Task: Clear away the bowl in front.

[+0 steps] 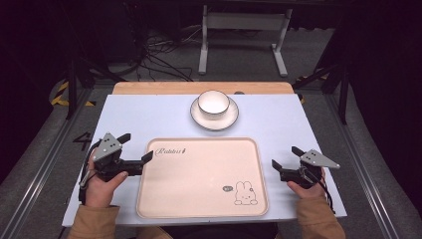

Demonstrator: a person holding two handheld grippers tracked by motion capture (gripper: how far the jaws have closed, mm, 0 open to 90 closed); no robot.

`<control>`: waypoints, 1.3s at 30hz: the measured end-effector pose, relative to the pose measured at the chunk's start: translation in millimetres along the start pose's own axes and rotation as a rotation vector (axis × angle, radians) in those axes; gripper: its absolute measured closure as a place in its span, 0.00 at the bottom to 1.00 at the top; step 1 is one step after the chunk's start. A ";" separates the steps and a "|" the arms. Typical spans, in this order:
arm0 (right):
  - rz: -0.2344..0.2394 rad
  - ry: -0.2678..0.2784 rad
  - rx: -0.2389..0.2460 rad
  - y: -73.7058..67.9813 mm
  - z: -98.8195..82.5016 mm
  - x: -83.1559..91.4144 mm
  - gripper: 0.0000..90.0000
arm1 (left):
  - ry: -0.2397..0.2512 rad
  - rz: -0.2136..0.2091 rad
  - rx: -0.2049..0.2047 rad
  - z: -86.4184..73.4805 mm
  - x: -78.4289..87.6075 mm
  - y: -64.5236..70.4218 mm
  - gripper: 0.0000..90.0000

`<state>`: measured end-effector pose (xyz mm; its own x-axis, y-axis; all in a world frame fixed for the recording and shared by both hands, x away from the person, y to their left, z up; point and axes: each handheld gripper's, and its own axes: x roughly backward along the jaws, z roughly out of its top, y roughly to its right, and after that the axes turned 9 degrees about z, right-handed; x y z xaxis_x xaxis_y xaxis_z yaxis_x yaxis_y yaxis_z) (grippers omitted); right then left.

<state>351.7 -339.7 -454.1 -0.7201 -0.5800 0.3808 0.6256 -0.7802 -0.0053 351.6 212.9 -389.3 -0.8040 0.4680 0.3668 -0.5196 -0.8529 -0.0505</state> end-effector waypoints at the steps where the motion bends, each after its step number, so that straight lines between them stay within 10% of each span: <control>1: -0.001 0.000 0.000 0.1 0.0 0.1 0.09 | 0.003 -0.010 0.001 3.3 -2.0 1.6 0.06; 39: 0.000 0.002 -0.006 0.6 -0.1 0.0 0.09 | 0.007 -0.174 -0.013 68.5 -85.0 42.9 0.06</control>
<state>352.0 -340.2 -454.1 -0.7207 -0.5804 0.3792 0.6237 -0.7816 -0.0107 417.4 120.7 -359.0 -0.7032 0.6103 0.3648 -0.6550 -0.7557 0.0016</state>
